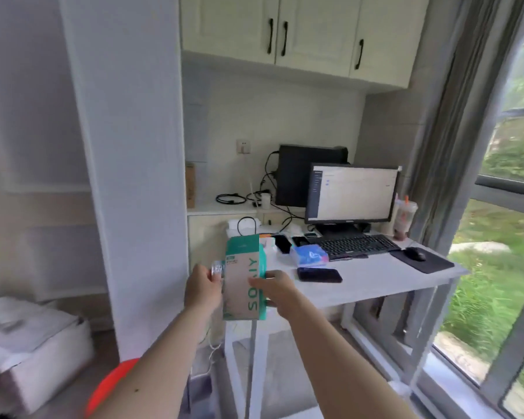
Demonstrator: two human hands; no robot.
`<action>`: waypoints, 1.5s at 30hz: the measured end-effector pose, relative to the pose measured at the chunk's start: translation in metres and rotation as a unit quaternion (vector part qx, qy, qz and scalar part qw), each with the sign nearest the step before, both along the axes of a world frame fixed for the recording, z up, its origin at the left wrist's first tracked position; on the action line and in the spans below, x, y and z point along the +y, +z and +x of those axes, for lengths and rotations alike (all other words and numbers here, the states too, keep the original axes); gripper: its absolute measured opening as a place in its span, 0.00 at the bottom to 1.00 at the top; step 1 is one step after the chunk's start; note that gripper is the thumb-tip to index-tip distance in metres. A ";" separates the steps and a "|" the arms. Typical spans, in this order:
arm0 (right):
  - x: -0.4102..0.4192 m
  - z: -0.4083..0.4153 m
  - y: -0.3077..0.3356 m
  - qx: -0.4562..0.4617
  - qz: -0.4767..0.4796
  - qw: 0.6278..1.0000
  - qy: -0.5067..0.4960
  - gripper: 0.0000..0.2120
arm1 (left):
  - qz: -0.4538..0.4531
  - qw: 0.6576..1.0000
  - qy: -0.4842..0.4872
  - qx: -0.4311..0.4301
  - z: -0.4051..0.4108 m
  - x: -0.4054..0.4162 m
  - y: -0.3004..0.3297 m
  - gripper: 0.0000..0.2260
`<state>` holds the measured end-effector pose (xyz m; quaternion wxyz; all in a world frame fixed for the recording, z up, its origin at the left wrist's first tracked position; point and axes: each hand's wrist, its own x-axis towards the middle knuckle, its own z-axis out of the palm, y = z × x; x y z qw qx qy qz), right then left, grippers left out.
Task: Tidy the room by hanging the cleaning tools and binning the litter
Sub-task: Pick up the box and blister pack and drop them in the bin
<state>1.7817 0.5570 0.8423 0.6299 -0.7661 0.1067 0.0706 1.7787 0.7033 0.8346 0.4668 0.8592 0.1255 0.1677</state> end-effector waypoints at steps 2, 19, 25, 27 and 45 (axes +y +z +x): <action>0.041 0.011 -0.009 0.009 -0.009 0.999 0.030 0.14 | -0.012 1.000 0.023 0.017 0.002 0.041 -0.013 0.10; 0.257 0.188 -0.137 0.098 -0.050 0.973 0.202 0.05 | -0.065 0.973 0.186 0.124 0.123 0.230 -0.143 0.07; 0.308 0.216 -0.181 0.141 -0.081 0.949 0.271 0.13 | -0.088 0.946 0.261 0.170 0.132 0.270 -0.191 0.15; 0.326 0.218 -0.189 0.156 -0.075 0.939 0.296 0.12 | -0.097 0.938 0.277 0.182 0.132 0.284 -0.196 0.10; 0.543 0.206 -0.235 0.236 -0.136 0.849 0.452 0.18 | -0.131 0.879 0.363 0.279 0.110 0.488 -0.256 0.08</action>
